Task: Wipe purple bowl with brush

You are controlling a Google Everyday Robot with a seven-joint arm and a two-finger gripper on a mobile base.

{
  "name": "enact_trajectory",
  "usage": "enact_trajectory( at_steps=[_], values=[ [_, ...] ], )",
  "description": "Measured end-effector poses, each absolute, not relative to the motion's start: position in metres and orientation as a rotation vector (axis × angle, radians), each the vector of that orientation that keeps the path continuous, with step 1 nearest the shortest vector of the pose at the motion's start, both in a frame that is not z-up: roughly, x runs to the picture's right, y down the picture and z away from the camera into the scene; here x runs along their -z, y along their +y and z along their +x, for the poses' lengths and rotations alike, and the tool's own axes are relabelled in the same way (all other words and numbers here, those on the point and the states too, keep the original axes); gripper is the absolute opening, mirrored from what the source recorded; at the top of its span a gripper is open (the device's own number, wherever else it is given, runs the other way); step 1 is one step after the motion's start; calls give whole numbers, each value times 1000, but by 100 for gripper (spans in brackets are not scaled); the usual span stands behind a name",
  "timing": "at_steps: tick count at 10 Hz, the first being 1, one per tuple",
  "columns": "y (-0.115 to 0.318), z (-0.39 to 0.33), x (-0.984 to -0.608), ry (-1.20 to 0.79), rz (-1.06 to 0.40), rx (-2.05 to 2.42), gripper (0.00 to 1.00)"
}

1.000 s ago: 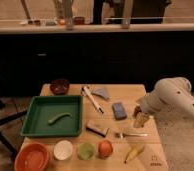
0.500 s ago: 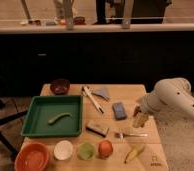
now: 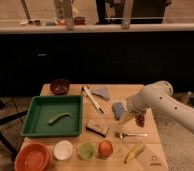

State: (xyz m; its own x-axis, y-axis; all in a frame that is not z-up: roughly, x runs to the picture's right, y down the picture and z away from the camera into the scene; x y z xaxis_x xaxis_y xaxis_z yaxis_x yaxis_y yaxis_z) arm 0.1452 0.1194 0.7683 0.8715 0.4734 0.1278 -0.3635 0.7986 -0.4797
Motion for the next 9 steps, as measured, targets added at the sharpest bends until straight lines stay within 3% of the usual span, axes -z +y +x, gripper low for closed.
enact_trajectory(
  at_steps=[4,9],
  values=[
    [120,97,-813,-288,-496,-446,80],
    [99,96,-851,-334,-533,-443,80]
  ],
)
